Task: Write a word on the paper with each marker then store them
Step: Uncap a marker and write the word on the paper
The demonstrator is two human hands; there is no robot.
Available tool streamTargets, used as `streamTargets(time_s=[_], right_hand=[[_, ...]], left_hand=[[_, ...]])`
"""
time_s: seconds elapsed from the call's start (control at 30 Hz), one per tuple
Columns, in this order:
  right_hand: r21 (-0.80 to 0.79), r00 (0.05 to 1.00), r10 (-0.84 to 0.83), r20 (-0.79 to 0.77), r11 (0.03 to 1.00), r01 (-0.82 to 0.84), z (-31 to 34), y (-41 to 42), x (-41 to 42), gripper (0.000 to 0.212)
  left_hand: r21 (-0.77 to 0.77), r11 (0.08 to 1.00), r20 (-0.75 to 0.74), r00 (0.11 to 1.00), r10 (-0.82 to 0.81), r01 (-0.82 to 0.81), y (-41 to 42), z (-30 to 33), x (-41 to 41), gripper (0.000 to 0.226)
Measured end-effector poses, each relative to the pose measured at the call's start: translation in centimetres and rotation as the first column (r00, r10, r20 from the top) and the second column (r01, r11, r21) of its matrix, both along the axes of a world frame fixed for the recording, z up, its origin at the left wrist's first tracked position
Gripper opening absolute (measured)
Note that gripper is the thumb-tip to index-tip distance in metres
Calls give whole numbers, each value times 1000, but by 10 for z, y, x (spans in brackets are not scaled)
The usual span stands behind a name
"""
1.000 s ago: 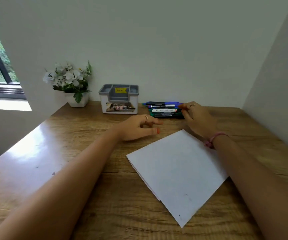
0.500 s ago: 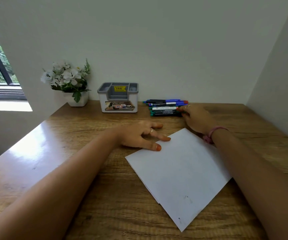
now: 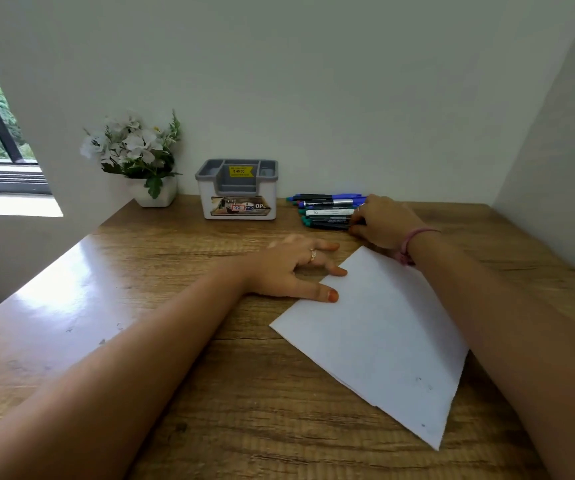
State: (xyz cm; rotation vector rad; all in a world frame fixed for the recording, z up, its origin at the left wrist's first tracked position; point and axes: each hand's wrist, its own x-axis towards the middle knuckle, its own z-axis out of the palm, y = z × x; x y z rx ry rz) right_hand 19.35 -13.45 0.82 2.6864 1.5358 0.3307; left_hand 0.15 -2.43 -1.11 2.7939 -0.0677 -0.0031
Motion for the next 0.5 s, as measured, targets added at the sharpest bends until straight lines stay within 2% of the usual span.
streamTargets(time_s=[0.1,0.2,0.27,0.33,0.43,0.5], right_hand=[[6,999,-18,-35,1000,18,1,1,1,31],[255,956,58,-288,967,18,10,-5,-6,26],[455,831,172,-528,884,106,19,-12,-14,24],[564,633,315,-708,790,238,26,-23,-26,26],[590,390,453,-802,707,391,27,-45,-41,20],[561,271,492,-827,696,448,25,-60,-50,17]], left_hand=[[5,1000,-29,999,26,-26,-5,-3,3,54],[24,998,-27,998,61,-60,-11,-4,4,57],[34,995,10,996,89,-90,-16,-3,4,61],[60,990,40,991,128,-130,-24,-1,3,67],[77,971,94,972,217,-224,-33,3,2,73],[-41,957,154,945,289,-286,-36,5,-1,77]])
